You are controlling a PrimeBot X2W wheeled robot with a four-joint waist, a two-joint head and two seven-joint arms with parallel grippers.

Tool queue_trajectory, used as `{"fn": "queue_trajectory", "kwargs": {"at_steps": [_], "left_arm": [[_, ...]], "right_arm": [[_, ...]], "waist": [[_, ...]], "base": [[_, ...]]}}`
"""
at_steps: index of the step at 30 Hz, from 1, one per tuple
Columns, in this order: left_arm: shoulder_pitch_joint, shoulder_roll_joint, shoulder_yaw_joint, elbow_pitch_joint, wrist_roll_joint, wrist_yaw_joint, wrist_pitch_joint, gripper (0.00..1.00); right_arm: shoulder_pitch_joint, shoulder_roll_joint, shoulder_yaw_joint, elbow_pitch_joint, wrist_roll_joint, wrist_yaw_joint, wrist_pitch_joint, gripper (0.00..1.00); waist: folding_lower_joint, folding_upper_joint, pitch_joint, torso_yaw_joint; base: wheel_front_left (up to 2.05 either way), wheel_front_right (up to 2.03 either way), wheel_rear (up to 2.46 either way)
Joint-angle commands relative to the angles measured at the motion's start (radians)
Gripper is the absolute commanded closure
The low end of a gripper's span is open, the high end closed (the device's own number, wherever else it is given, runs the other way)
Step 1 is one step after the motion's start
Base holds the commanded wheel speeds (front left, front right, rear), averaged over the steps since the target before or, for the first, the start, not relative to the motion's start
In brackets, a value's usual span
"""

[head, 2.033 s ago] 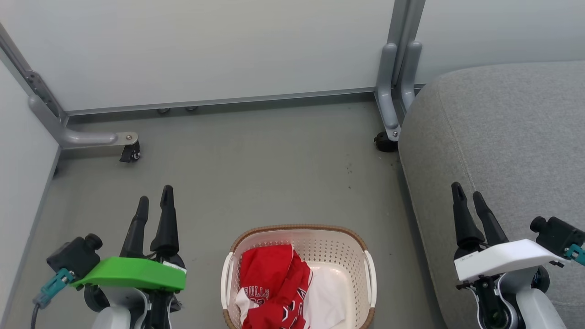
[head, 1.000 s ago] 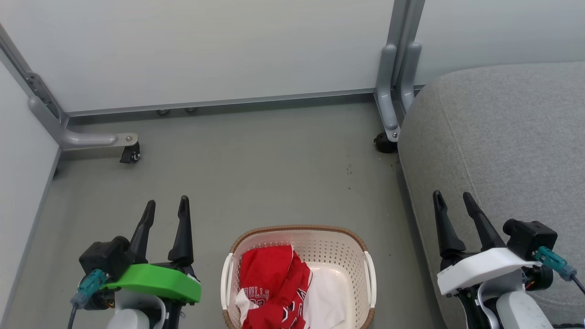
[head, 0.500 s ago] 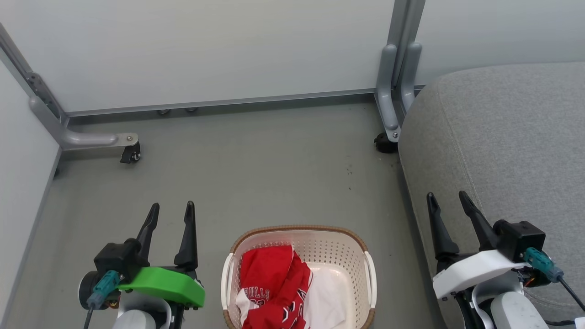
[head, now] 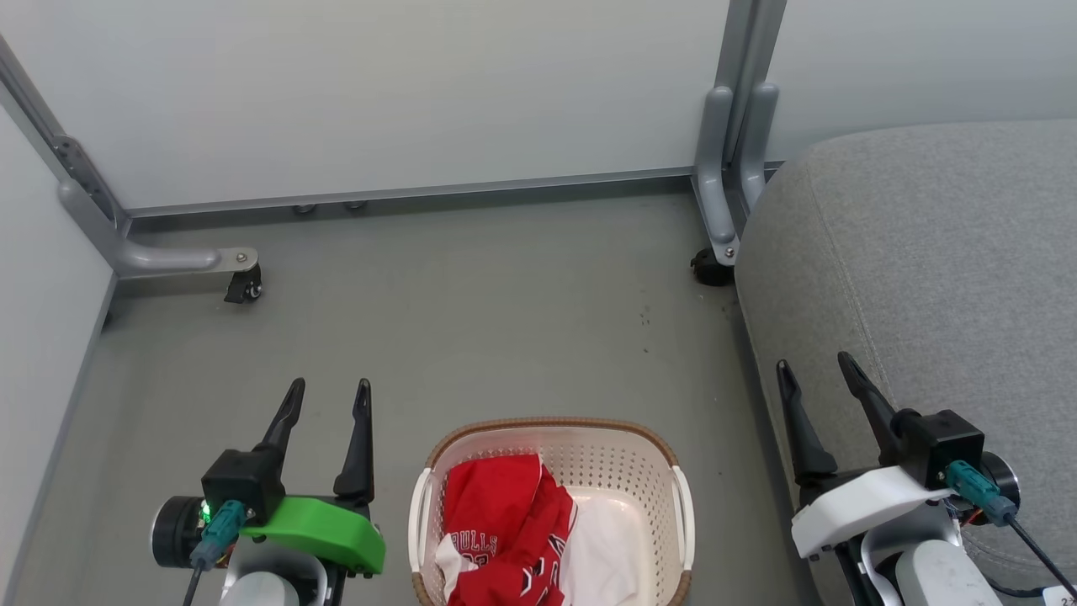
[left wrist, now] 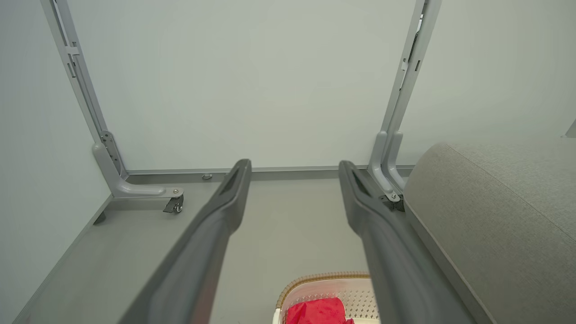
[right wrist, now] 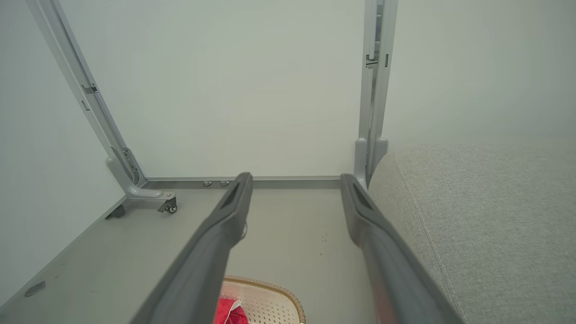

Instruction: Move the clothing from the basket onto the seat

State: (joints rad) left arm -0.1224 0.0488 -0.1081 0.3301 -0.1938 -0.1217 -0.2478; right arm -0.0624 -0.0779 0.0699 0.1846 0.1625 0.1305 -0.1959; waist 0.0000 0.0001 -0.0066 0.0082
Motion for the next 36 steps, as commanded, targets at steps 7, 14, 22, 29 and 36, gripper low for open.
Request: {"fn": "queue_trajectory", "kwargs": {"at_steps": [7, 14, 22, 29, 36], "left_arm": [[-0.023, 0.003, -0.010, 0.017, 0.047, 0.010, -0.020, 0.00], [-0.024, 0.003, -0.010, 0.033, 0.031, 0.017, -0.018, 0.00], [-0.027, 0.003, -0.013, 0.036, 0.039, 0.029, -0.018, 0.00], [-0.057, 0.003, -0.069, 0.080, 0.031, 0.035, -0.017, 0.00], [-0.141, 0.003, -0.188, 0.165, -0.012, 0.049, -0.017, 0.00]], "right_arm": [[0.017, 0.003, -0.003, -0.007, -0.061, 0.000, -0.018, 0.00], [0.018, 0.010, -0.005, -0.010, -0.046, 0.000, -0.016, 0.00], [0.014, 0.010, -0.005, -0.014, -0.043, 0.000, -0.012, 0.00], [-0.016, 0.003, 0.000, -0.033, -0.036, 0.000, -0.009, 0.00], [-0.075, -0.014, 0.024, -0.061, -0.021, 0.000, -0.016, 0.00]], "waist": [[0.0000, -0.0001, -0.003, 0.000], [0.0000, -0.0001, -0.004, -0.001], [0.0000, -0.0001, -0.002, -0.002], [0.0000, -0.0001, 0.038, -0.017], [0.0000, -0.0001, 0.140, -0.057]], "base": [[0.00, 0.00, 0.00], [0.00, 0.00, 0.00], [0.00, 0.00, 0.00], [0.00, 0.00, 0.00], [0.00, 0.00, 0.00]]}}
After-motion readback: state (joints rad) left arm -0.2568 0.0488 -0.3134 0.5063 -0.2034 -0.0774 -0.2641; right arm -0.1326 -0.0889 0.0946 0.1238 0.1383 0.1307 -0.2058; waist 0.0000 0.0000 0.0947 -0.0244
